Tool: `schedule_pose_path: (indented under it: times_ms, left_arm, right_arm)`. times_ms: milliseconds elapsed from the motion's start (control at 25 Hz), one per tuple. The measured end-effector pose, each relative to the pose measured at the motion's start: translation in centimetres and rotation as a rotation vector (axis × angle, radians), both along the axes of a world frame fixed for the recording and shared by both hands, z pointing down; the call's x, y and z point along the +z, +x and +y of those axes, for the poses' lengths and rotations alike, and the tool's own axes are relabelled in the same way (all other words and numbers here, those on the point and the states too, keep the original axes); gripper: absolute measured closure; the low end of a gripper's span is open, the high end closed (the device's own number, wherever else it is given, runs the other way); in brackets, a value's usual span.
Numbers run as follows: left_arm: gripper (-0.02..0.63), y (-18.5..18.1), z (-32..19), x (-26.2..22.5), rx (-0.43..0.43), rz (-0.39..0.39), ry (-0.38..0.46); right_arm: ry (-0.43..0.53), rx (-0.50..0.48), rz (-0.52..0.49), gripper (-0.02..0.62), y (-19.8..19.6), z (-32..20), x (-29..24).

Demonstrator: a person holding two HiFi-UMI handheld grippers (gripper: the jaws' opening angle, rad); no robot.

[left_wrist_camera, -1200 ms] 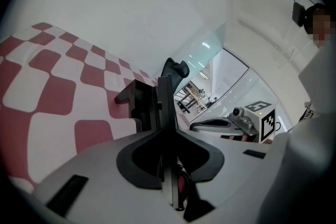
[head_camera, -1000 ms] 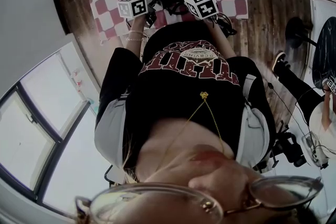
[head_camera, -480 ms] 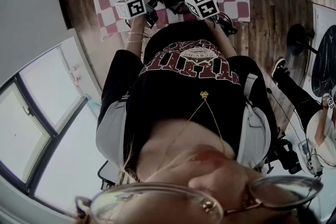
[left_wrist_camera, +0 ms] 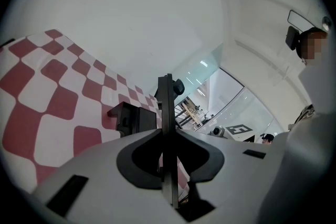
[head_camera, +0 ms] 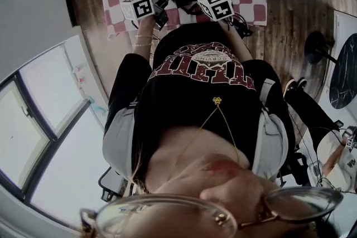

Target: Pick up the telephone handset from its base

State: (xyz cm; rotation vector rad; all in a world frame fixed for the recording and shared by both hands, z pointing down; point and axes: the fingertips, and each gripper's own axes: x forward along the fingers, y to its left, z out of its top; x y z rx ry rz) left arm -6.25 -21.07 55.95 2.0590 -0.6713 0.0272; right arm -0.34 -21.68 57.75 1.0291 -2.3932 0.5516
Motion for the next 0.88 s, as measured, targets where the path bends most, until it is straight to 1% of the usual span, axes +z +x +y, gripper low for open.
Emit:
schedule_pose_path:
  times_ms: [240, 480, 680, 880]
  left_arm:
    - [0.525, 0.0, 0.2, -1.1, 0.027, -0.038, 0.034]
    - [0.525, 0.0, 0.1, -2.5, 0.014, -0.004, 0.044]
    - [0.525, -0.2, 0.0, -4.0, 0.02, -0.004, 0.069]
    - [0.525, -0.6, -0.3, -5.2, 0.007, 0.003, 0.086]
  right_arm:
    - [0.029, 0.01, -0.012, 0.575, 0.1, -0.3, -0.7]
    - [0.033, 0.01, -0.017, 0.575, 0.0, -0.5, -0.8]
    - [0.033, 0.014, -0.031, 0.575, 0.0, -0.5, -1.1]
    - [0.038, 0.0, -0.033, 0.575, -0.3, -0.4, -1.4]
